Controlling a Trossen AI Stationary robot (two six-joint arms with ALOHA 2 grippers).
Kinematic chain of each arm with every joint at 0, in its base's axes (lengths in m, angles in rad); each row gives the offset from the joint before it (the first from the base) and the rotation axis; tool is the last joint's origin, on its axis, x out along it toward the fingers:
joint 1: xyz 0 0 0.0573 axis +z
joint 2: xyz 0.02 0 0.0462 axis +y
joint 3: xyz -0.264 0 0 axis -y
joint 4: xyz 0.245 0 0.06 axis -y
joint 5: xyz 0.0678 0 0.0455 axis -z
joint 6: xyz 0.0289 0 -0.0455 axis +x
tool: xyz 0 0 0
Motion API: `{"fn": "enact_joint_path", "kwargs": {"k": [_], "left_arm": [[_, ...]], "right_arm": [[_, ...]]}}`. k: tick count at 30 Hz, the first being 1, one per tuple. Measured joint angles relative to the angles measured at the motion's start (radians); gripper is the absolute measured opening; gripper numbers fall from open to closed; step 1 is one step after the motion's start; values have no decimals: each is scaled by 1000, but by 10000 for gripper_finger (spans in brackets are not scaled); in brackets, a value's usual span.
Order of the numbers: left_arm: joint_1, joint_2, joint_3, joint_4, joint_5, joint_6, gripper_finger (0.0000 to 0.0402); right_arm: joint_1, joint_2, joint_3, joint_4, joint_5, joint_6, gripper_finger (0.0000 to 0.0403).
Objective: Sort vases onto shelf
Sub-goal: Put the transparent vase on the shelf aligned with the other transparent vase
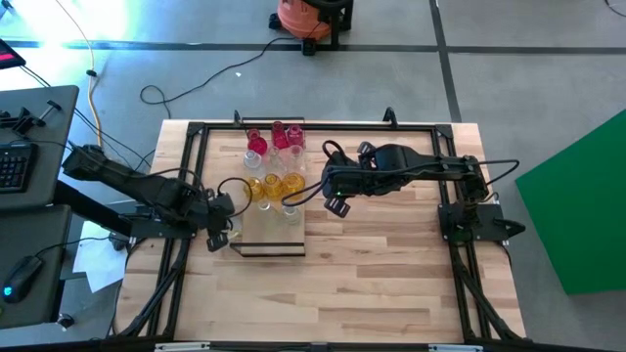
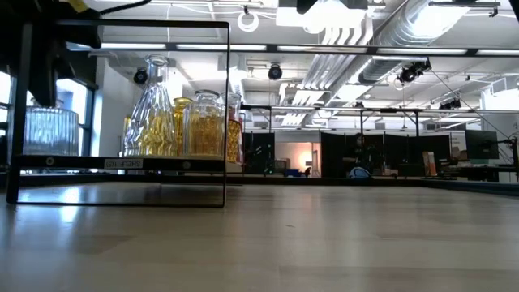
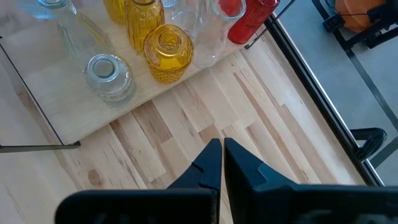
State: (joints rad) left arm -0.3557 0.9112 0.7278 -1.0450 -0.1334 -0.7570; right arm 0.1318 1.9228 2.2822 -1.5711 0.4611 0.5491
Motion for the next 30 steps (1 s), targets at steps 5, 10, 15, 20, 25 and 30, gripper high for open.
{"fn": "enact_joint_path", "kwargs": {"k": [5, 10, 15, 20, 25, 30], "left_arm": [[0, 0, 8, -11, -15, -42, 18], [0, 0, 8, -24, -15, -91, 19], [0, -1, 8, -37, -15, -107, 19], [0, 0, 25, -45, -11, -133, 19], [16, 0, 98, -106, -50, -134, 19], [66, 0, 126, -112, -54, -133, 19]], "right_arm": [[0, 0, 0, 0, 0, 0, 0], [0, 0, 0, 0, 0, 0, 0], [0, 0, 0, 0, 0, 0, 0], [0, 0, 0, 0, -1, -2, 0], [0, 0, 0, 0, -1, -10, 0], [0, 0, 0, 0, -1, -15, 0]]}}
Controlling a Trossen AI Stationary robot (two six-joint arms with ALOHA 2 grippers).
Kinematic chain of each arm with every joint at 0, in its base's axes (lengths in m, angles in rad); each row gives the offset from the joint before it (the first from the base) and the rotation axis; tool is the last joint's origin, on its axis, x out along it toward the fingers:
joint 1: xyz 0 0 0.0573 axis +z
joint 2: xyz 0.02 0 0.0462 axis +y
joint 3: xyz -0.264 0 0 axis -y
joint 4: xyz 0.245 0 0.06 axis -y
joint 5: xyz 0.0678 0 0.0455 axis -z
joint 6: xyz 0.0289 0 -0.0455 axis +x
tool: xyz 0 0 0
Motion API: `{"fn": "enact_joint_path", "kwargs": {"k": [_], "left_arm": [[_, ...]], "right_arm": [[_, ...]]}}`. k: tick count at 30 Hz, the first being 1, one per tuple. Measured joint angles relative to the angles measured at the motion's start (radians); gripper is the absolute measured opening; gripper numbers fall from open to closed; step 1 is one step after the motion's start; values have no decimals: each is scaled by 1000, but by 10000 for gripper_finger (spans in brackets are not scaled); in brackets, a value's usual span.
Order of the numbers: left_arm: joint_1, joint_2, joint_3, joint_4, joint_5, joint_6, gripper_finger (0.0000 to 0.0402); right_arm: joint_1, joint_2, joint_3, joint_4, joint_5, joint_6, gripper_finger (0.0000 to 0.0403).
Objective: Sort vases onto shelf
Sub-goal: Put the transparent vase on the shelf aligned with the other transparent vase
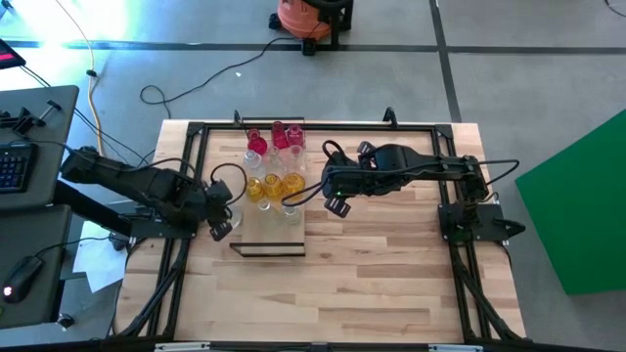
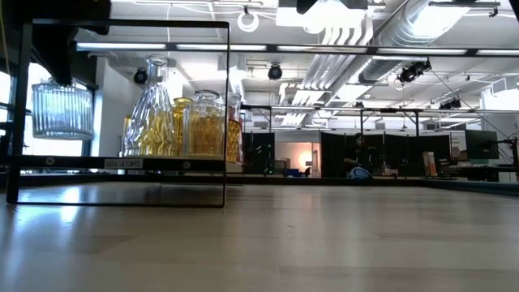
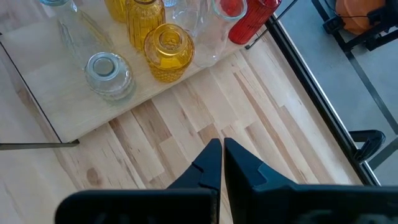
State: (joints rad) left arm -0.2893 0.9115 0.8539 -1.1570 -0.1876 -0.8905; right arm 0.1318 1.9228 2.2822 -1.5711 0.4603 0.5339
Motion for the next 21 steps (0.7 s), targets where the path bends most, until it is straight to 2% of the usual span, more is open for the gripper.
{"fn": "enact_joint_path", "kwargs": {"k": [12, 21], "left_arm": [[70, 94, 1, 109, 48, 37, 19], [99, 112, 1, 178, 72, 38, 19]], "right_arm": [[0, 0, 0, 0, 0, 0, 0], [0, 0, 0, 0, 0, -3, 0]]}}
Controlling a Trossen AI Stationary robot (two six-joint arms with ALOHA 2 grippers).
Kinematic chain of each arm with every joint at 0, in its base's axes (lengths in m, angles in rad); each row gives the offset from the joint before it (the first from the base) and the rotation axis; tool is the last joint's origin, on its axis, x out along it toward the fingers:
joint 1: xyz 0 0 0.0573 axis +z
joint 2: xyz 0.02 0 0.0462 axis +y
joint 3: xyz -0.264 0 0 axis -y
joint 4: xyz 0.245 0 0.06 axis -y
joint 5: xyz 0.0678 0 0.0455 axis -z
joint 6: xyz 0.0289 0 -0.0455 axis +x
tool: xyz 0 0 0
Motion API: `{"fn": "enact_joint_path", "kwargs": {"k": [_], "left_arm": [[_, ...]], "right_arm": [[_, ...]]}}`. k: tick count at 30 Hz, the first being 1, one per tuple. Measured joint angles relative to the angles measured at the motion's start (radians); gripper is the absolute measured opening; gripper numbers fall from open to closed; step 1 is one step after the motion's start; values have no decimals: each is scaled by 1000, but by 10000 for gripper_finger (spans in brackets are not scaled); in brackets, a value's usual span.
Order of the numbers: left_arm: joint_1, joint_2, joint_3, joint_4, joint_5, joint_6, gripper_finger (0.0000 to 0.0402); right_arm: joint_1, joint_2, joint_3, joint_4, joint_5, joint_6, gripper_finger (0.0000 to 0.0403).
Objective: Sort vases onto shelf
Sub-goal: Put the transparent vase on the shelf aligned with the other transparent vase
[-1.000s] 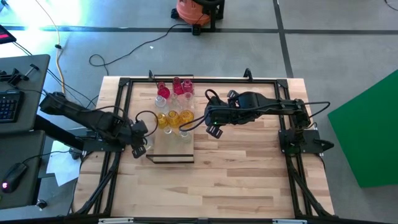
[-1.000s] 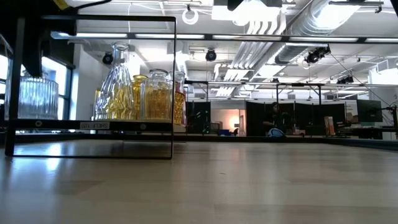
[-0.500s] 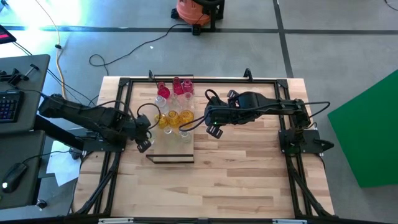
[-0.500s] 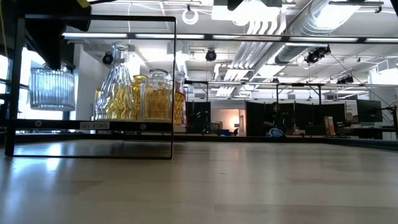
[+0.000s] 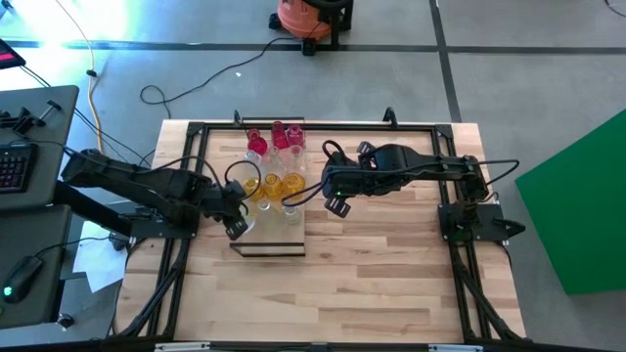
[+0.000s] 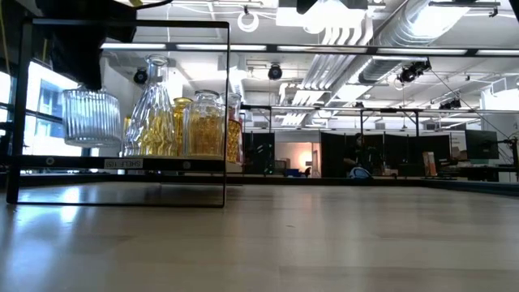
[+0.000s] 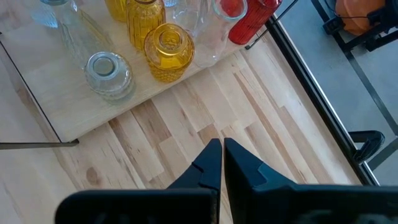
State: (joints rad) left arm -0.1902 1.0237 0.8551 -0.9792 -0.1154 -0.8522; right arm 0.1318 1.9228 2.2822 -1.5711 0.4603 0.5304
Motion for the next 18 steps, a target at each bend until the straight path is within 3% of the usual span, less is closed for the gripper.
{"fn": "enact_joint_path", "kwargs": {"k": [10, 18], "left_arm": [[27, 19, 0, 8, 1, -8, 20], [27, 63, 0, 14, 2, 8, 47]], "right_arm": [[0, 0, 0, 0, 0, -7, 0], [0, 0, 0, 0, 0, -8, 0]]}}
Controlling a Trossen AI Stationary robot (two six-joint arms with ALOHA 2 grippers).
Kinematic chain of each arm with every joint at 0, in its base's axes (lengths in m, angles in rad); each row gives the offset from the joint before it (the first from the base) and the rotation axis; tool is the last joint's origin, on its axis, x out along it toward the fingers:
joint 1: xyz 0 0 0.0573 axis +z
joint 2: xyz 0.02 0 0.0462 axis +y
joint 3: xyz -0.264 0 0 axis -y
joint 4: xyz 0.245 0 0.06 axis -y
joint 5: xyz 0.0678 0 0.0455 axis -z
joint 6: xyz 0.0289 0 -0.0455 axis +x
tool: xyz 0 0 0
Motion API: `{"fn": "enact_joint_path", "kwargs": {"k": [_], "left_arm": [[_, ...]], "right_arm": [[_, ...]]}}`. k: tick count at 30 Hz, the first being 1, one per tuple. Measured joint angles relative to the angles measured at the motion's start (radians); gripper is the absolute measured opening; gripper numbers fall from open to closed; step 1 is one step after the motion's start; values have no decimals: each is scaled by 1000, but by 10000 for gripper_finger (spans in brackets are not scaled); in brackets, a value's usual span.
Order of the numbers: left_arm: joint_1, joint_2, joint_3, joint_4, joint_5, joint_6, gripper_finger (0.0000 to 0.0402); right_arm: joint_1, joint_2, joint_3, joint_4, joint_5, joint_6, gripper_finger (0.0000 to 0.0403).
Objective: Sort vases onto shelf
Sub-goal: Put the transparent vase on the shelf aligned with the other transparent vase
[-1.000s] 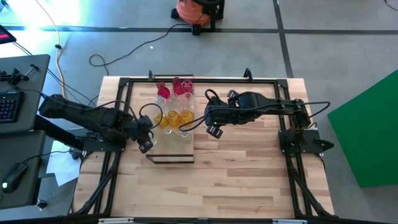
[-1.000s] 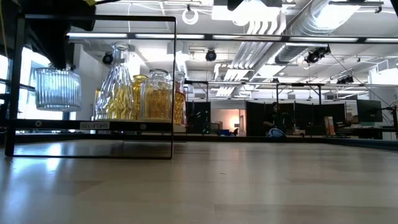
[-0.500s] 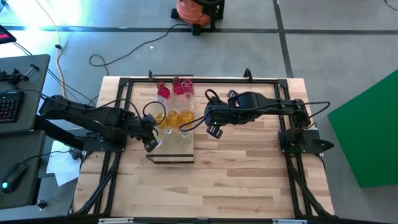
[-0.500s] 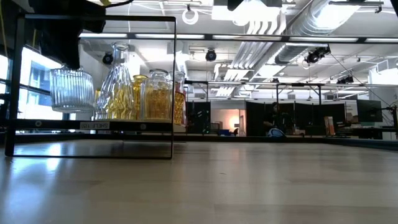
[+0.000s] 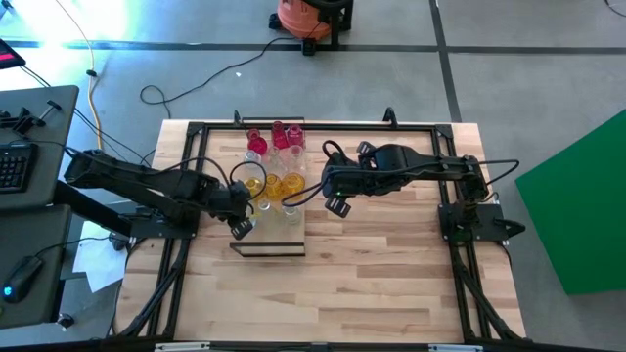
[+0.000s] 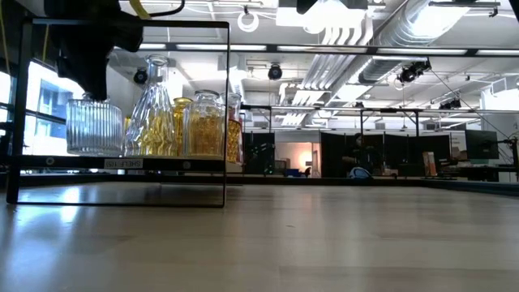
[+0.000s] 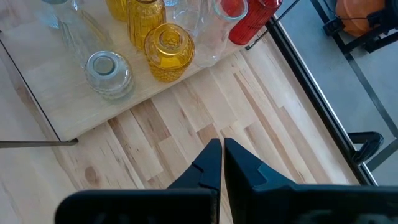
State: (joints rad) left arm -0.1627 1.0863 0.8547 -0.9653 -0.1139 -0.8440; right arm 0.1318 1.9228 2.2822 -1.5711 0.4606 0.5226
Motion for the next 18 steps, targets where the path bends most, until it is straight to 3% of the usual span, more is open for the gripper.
{"fn": "enact_joint_path", "kwargs": {"k": [18], "left_arm": [[0, -9, 8, 81, 0, 29, 93]], "right_arm": [[0, 0, 0, 0, 0, -6, 0]]}}
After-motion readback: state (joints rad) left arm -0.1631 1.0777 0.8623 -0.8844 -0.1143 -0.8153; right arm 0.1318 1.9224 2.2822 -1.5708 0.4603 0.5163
